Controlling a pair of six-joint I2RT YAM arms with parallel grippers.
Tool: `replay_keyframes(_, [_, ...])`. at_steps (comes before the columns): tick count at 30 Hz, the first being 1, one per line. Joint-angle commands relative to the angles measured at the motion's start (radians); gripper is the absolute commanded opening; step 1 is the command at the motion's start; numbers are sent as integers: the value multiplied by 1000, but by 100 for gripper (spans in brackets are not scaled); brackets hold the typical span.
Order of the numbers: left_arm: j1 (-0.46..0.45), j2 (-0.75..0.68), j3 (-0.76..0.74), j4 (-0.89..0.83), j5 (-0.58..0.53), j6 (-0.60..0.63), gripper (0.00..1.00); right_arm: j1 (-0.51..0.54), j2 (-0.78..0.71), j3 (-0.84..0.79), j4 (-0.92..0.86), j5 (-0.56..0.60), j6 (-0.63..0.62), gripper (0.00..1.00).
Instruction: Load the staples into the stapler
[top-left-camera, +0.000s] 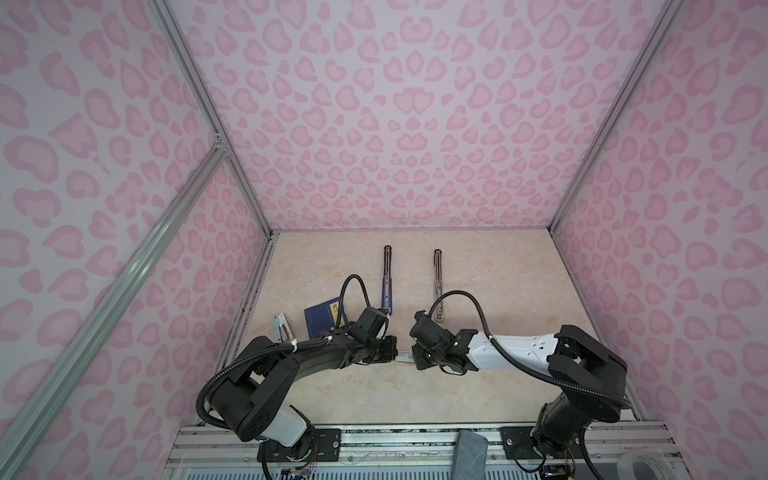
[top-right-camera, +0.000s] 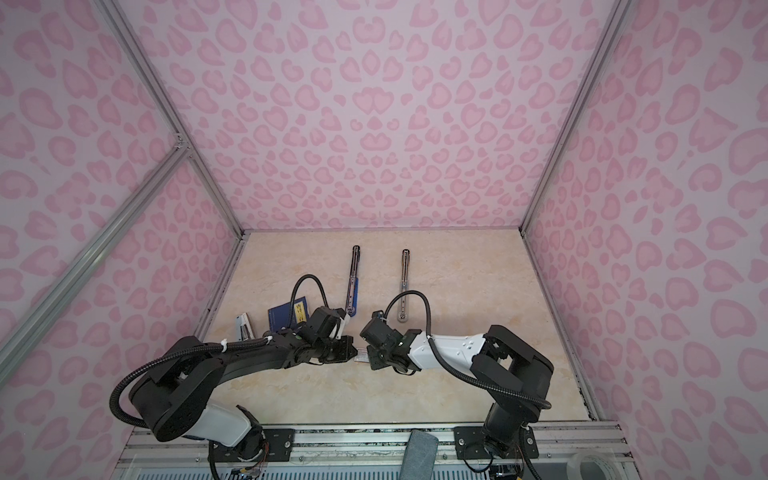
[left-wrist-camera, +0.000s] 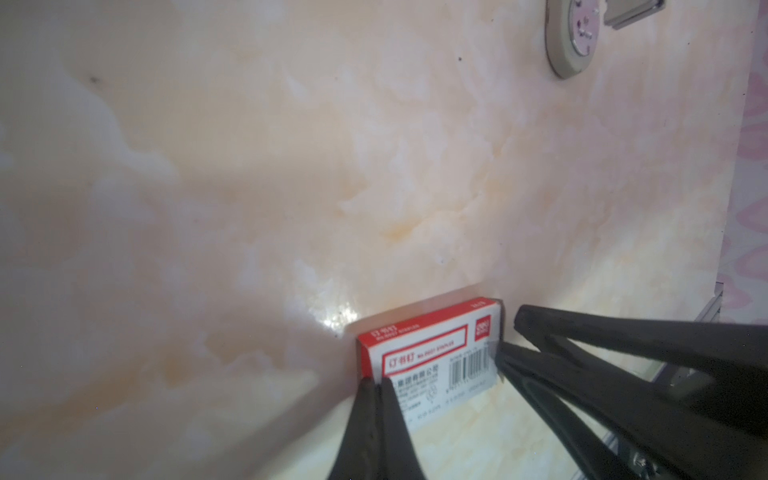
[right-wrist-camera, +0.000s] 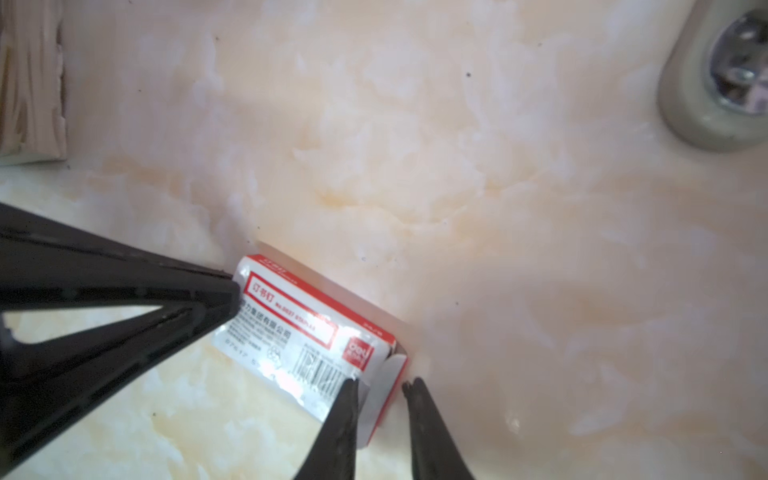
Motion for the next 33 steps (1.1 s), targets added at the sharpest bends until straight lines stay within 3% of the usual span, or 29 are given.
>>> replay_keyframes(1, [-1,0,5,11,-5,2,4,-9,-13,-22,-17,24,4,19])
replay_keyframes(8, [-1,0,8,12,0,0,4,-19,-34,-45,14,-5,5,12])
replay_keyframes(12, [-1,1,13,10,3,0,3,-23,-22,-44,36,-28,14,22])
replay_keyframes(22, [-1,3,10,11,1,-1,4,-24,-57,-36,58,-35,26,34])
replay_keyframes(29, [-1,1,8,13,0,-1,4,-24,-11,-26,53,-43,20,34])
replay_keyframes(33, [-1,-1,8,14,0,-1,4,-25,-1,-35,62,-52,28,29])
